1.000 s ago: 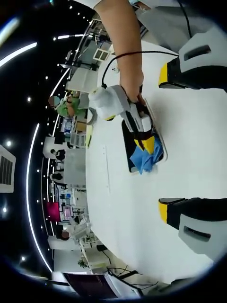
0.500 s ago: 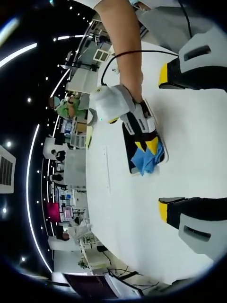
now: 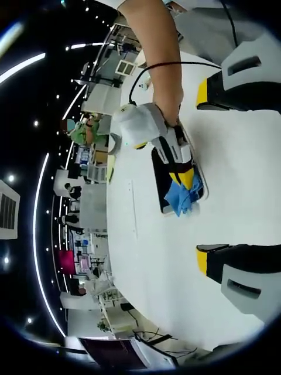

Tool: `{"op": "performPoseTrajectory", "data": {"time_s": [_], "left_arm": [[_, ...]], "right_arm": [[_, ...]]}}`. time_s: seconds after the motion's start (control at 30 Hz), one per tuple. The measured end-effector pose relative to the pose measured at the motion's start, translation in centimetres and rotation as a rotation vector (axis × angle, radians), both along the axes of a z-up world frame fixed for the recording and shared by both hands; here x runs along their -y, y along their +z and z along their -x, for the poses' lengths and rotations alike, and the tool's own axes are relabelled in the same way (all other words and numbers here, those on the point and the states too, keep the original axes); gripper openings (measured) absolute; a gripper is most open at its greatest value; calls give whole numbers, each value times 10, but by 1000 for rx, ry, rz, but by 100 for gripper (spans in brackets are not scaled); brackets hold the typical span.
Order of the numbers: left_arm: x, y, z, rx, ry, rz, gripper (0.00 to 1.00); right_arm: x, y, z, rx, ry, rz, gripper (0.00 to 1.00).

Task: Wipe the mirror surface with the cleaning cloth until all visible marks leave the cleaned area.

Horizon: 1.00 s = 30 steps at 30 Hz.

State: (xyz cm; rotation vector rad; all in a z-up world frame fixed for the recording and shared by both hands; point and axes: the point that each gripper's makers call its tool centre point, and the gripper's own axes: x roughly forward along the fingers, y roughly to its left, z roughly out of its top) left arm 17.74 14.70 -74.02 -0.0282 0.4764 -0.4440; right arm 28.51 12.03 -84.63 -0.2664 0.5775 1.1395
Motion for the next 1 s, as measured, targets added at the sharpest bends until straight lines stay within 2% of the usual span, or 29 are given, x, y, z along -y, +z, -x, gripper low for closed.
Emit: {"op": "performPoseTrajectory", "data": {"time_s": [0.17, 0.6, 0.83, 1.0], "left_arm": [[-1, 0, 0, 1, 2, -1, 96], [5, -1, -1, -1, -15, -5, 96], [9, 0, -2, 4, -25, -6, 96], [13, 1, -5, 7, -37, -8, 96]], "right_arm": [[3, 9, -4, -4, -27, -35, 1], [15, 35, 2, -28, -112, -120, 1], [29, 49, -1, -23, -155, -157, 1], [48, 58, -8, -6, -202, -176, 1]]}}
